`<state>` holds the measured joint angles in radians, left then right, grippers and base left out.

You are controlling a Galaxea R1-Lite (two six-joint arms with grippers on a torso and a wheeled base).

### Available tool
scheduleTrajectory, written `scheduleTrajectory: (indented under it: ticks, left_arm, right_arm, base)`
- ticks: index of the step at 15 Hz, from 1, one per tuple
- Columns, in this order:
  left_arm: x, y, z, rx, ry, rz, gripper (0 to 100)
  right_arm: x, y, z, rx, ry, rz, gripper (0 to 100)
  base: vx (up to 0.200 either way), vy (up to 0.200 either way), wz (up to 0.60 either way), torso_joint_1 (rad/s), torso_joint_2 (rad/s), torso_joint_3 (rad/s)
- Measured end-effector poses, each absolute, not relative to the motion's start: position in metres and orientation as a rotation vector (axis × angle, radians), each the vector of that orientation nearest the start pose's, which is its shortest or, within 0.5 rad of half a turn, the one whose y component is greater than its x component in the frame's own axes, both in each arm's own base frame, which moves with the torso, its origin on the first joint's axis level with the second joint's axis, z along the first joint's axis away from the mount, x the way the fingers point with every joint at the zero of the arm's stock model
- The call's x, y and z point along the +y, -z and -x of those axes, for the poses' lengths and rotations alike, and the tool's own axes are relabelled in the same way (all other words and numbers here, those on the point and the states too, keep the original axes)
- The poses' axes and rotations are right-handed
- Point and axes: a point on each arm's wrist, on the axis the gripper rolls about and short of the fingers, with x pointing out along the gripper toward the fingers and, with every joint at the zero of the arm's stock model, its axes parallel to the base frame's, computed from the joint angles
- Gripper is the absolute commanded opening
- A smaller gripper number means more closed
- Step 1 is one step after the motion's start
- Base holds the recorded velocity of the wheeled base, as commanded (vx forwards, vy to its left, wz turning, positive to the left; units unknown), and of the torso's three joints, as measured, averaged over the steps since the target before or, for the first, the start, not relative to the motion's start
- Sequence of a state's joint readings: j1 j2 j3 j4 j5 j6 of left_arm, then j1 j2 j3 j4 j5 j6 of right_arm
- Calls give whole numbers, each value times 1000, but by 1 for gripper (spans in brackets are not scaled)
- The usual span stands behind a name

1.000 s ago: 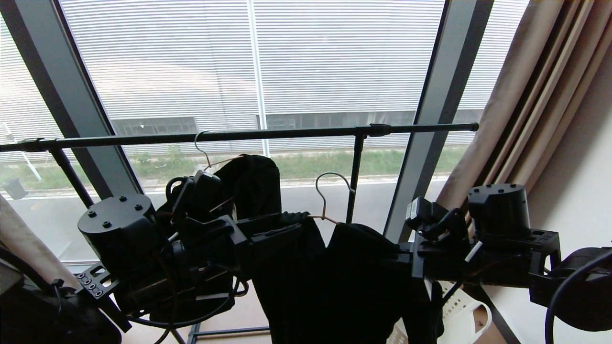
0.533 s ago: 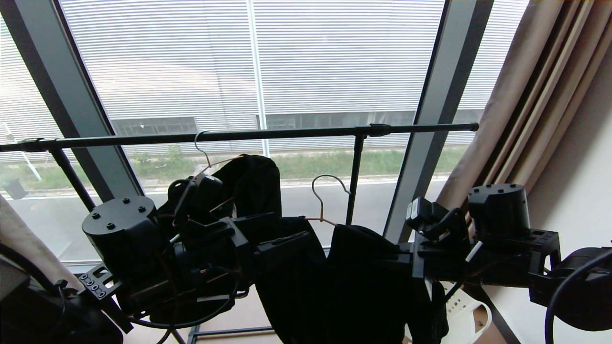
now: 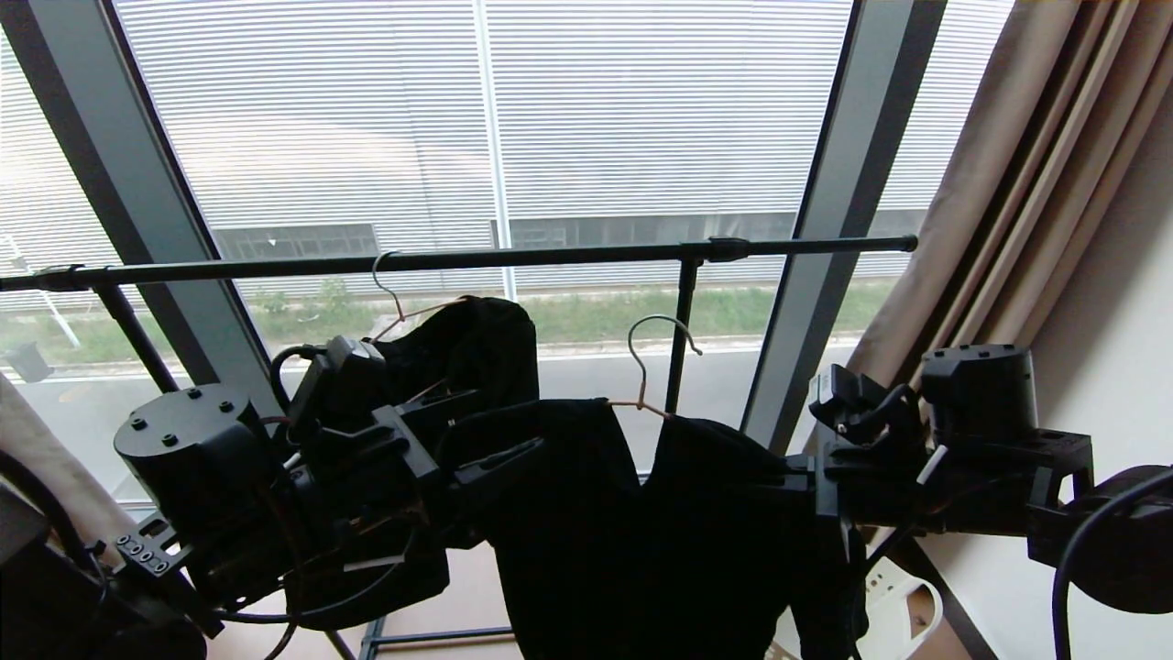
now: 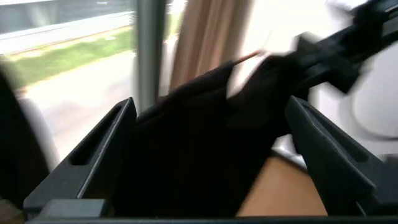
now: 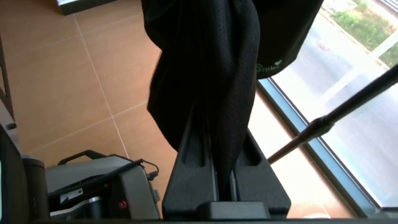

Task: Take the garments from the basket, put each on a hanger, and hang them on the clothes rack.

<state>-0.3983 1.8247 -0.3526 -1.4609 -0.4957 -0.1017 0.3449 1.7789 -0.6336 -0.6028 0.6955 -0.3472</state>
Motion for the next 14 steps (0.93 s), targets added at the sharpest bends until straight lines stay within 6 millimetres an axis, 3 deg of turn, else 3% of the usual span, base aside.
scheduleTrajectory:
  ticks: [5, 10, 14]
  left_arm:
    - [-86, -118, -252, 58, 874, 57, 100]
    - [-41, -98, -266, 73, 976, -17, 100]
    - [-23, -85, -277, 89, 960, -4, 100]
  right_arm:
    - [102, -117, -268, 365, -1103, 189, 0]
    - [95, -117, -268, 354, -1125, 172, 0]
    - [92, -119, -268, 343, -1149, 158, 0]
  base:
    - [0, 0, 0, 0, 0, 0]
    - [0, 0, 0, 0, 0, 0]
    - [0, 0, 0, 0, 0, 0]
